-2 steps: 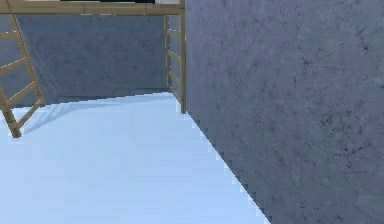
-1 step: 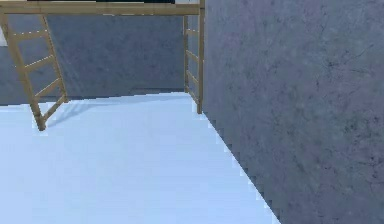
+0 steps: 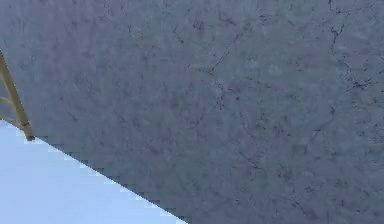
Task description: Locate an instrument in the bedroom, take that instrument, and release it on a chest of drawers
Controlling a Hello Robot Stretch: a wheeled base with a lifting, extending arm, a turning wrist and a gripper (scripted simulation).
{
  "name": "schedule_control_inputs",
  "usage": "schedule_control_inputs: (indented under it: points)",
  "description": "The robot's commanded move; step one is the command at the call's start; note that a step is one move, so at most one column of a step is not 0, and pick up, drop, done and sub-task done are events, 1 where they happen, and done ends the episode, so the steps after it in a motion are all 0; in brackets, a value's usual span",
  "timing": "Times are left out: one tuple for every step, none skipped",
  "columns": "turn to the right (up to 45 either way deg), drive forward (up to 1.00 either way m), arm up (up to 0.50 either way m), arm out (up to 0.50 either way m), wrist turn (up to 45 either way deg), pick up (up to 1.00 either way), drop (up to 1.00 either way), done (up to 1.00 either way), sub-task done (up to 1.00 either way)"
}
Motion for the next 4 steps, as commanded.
schedule_control_inputs:
  points:
    - [45.0,0.00,0.00,0.00,0.0,0.00,0.00,0.00,0.00]
    - [45.0,0.00,0.00,0.00,0.0,0.00,0.00,0.00,0.00]
    - [6.0,0.00,0.00,0.00,0.0,0.00,0.00,0.00,0.00]
    - [0.0,0.05,0.00,0.00,0.0,0.00,0.00,0.00,0.00]
